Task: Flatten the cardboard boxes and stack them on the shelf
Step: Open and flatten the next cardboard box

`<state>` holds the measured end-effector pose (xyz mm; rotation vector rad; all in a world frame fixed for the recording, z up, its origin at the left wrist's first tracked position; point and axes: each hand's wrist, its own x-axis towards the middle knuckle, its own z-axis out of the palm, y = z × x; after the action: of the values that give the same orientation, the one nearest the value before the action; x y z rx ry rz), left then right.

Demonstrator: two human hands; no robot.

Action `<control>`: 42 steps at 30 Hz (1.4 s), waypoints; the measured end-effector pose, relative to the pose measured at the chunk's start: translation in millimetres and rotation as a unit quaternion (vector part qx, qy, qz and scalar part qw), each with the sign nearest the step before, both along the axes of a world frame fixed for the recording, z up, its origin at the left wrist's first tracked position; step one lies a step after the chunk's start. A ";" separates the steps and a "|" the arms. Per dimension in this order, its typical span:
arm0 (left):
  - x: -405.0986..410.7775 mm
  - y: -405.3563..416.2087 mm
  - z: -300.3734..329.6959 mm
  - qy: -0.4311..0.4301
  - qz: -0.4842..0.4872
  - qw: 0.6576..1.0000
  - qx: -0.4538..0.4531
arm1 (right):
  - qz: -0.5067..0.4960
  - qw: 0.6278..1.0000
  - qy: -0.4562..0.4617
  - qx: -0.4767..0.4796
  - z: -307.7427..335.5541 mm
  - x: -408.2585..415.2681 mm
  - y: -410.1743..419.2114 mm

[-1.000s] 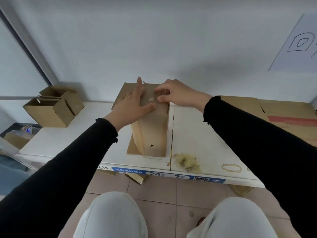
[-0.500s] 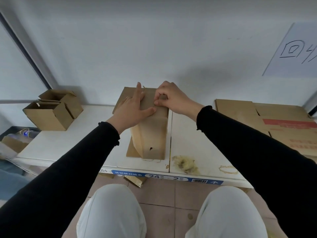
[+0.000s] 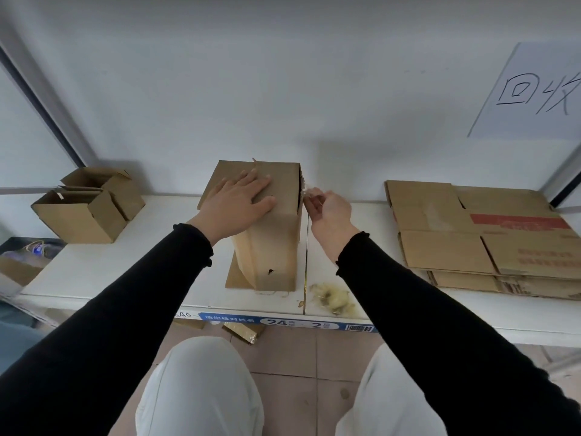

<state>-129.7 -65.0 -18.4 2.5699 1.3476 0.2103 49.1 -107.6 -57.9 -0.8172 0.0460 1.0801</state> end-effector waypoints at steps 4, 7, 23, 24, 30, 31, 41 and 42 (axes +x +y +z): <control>2.3 -7.5 -0.6 0.006 0.010 1.000 0.023 | -0.018 0.999 -0.012 -0.032 7.1 -8.3 -1.6; 10.6 -16.1 -1.0 0.029 0.038 0.998 0.048 | 0.029 0.988 -0.126 -0.088 3.1 -11.7 -0.5; 9.1 -13.6 -4.1 -0.045 0.083 0.991 0.099 | 0.066 0.995 -0.057 0.057 16.2 -11.7 -2.1; 2.2 -10.0 -2.1 -0.088 0.091 0.988 0.086 | 0.077 0.991 -0.084 0.073 31.3 -15.4 3.5; -33.5 3.0 -29.3 -0.447 0.032 0.891 -0.071 | 0.122 0.882 -0.451 0.063 77.9 -64.1 28.7; -37.2 1.2 -35.8 -0.443 0.042 0.893 -0.063 | 0.140 0.865 -0.479 0.055 75.1 -73.2 31.7; -53.1 26.9 -117.9 -0.103 0.176 0.975 -0.085 | 0.265 0.901 -0.324 -0.110 -26.3 -82.3 59.7; -52.5 28.7 -125.4 -0.087 0.166 0.977 -0.099 | 0.253 0.905 -0.318 -0.128 -32.9 -74.6 59.5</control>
<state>-182.2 -36.3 -143.8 2.1022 1.6308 0.3307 -25.5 -48.1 -90.9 -1.4433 -0.6194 1.2519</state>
